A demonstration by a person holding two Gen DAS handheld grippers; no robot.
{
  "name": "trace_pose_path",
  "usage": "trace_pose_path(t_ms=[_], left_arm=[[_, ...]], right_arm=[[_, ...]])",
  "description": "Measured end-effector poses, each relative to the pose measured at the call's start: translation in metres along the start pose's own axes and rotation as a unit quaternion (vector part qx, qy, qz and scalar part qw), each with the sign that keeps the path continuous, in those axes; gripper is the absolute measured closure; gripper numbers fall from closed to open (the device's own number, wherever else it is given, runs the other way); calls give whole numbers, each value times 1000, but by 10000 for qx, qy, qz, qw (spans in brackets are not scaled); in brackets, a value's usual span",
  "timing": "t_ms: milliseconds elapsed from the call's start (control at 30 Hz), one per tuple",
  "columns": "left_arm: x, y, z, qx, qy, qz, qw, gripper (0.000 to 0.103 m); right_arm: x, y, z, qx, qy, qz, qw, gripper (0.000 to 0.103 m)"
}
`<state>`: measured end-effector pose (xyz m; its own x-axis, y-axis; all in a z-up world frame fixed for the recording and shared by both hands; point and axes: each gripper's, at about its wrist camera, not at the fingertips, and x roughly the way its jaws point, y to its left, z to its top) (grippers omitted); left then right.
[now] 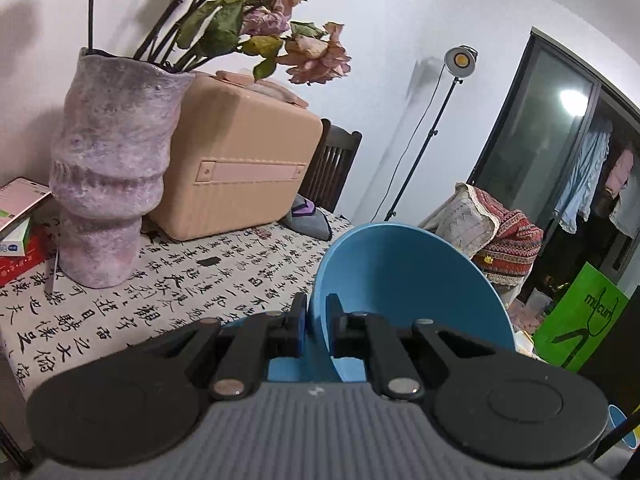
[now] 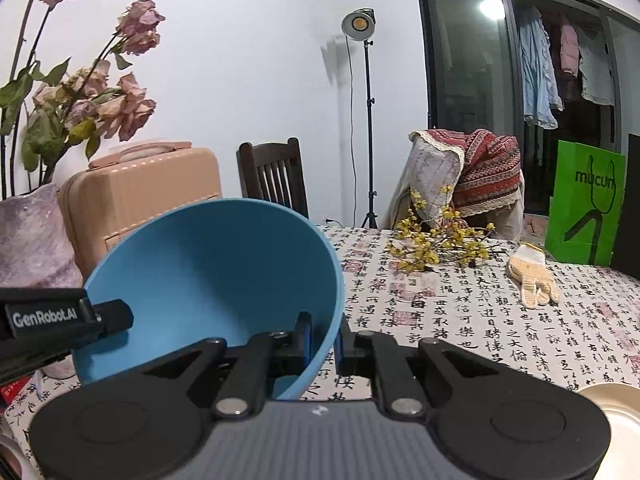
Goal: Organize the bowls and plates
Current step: 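Lower the held blue bowl into the first blue bowl with both grippers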
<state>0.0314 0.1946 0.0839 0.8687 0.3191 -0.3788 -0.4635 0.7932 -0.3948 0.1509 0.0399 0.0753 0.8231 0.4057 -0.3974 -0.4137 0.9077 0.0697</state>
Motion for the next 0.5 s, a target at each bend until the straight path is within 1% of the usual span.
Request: trace_pose_path(t_ms=[500], left_arm=[[3, 14, 4, -118, -47, 123, 9998, 93]], right_arm=[[7, 14, 0, -2, -20, 176, 9998, 92]])
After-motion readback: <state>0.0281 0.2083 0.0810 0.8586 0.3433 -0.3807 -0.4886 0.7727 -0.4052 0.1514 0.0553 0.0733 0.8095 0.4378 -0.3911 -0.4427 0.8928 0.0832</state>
